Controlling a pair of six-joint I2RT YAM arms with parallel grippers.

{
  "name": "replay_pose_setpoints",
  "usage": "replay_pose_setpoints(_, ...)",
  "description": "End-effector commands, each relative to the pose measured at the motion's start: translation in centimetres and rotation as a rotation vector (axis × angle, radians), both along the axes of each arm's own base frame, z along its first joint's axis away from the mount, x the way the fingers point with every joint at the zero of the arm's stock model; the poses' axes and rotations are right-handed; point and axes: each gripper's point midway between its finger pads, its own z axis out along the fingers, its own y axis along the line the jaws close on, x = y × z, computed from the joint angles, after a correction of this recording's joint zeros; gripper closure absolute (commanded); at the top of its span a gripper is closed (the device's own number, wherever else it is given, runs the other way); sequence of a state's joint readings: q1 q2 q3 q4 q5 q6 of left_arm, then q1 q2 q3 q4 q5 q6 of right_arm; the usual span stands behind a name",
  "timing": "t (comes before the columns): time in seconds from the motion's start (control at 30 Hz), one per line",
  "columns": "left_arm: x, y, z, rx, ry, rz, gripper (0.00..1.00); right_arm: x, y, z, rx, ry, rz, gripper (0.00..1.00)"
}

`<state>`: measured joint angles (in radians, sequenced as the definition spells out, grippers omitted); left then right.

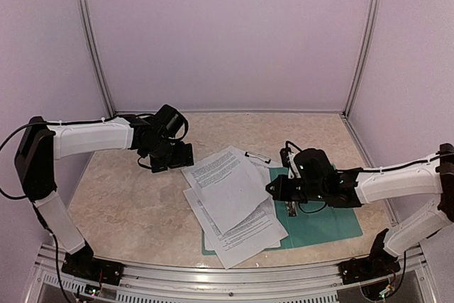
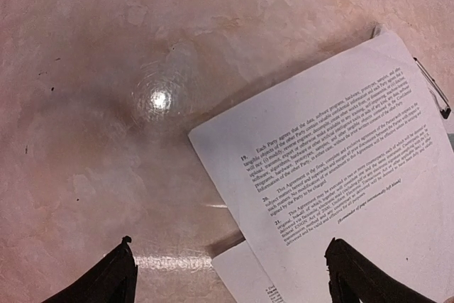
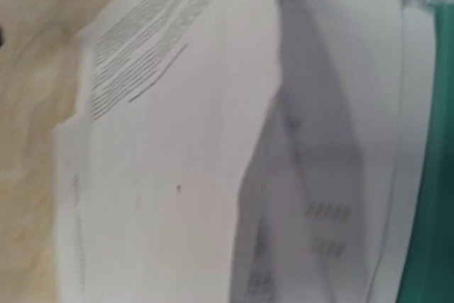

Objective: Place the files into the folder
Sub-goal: Move the folder with some files.

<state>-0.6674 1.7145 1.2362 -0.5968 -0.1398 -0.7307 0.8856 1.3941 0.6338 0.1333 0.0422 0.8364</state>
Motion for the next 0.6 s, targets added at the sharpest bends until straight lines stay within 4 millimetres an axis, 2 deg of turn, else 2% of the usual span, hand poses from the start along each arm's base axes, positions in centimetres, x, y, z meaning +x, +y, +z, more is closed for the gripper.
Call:
replay_pose_setpoints(0.0, -0.4, -0.1, 1.5, 0.004, -0.029, -0.018, 0.10, -3.7, -1.5, -1.8, -0.033, 0.093, -0.033, 1.00)
replay_pose_setpoints(0.13, -0.5, -0.2, 1.6, 0.021, -0.032, -0.028, 0.10, -6.7, -2.1, -2.9, -0.054, 0.136, -0.026, 1.00)
replay_pose_setpoints(0.27, -0.5, -0.2, 1.6, 0.028, -0.031, -0.035, 0.10, -8.8, -2.9, -2.9, -0.062, 0.144, -0.045, 1.00)
replay_pose_setpoints(0.37, -0.6, -0.4, 1.5, 0.027, -0.032, -0.037, 0.10, -9.6, -3.5, -2.7, -0.061, 0.143, -0.078, 1.00)
replay_pose_setpoints(0.57, -0.8, -0.6, 1.1, 0.027, -0.020, -0.042, 0.10, -9.7, -4.1, -2.8, -0.081, 0.105, -0.165, 1.00)
